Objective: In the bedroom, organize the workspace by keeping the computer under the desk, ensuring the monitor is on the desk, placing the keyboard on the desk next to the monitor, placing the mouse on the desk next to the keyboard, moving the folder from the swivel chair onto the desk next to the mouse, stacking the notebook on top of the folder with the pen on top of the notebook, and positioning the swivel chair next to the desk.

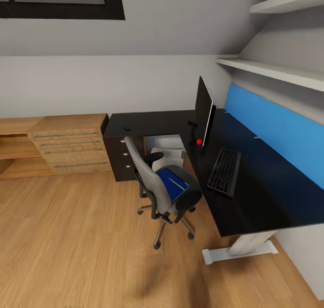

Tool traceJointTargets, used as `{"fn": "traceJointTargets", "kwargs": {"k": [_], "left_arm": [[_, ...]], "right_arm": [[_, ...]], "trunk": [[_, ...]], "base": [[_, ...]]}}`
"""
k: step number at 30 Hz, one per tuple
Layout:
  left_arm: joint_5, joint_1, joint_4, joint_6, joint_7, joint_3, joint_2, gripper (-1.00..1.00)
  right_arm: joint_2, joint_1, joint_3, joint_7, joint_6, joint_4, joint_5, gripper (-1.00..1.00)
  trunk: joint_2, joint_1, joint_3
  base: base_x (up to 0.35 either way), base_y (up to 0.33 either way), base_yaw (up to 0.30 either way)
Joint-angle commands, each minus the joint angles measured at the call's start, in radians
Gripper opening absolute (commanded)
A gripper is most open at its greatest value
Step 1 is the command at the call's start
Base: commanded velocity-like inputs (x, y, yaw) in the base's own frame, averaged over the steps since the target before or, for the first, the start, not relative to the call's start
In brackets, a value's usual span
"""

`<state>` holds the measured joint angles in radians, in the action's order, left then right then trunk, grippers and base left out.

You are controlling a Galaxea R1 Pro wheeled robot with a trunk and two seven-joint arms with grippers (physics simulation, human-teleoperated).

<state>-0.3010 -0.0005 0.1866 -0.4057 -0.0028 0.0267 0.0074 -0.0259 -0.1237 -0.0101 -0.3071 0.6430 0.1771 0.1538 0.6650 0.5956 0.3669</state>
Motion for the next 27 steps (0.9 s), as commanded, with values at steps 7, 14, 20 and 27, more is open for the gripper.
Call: {"fn": "traceJointTargets", "kwargs": {"k": [7, 14, 20, 27], "left_arm": [[-0.001, 0.0, 0.001, -0.002, 0.0, 0.002, 0.0, 1.0], [-0.005, -0.001, 0.044, -0.007, 0.001, 0.005, 0.002, 1.0], [-0.008, 0.0, 0.084, -0.01, 0.003, 0.008, 0.001, 1.0], [-0.008, -0.001, 0.097, -0.007, 0.006, 0.008, 0.001, 1.0]], "right_arm": [[0.0, -0.001, -0.001, -0.01, 0.0, -0.001, 0.01, 1.0], [0.001, -0.001, -0.002, -0.009, 0.0, -0.001, 0.011, 1.0], [0.002, -0.001, -0.002, -0.009, 0.0, -0.001, 0.011, 1.0], [0.004, -0.001, -0.002, -0.009, 0.0, -0.001, 0.012, 1.0]], "trunk": [[0.001, 0.0, 0.006], [0.001, 0.0, 0.006], [0.001, 0.0, 0.006], [0.022, 0.012, 0.016]], "base": [[-0.242, -0.001, 0.146], [-0.237, 0.0, 0.013], [-0.038, 0.0, 0.001], [-0.004, 0.0, 0.0]]}}
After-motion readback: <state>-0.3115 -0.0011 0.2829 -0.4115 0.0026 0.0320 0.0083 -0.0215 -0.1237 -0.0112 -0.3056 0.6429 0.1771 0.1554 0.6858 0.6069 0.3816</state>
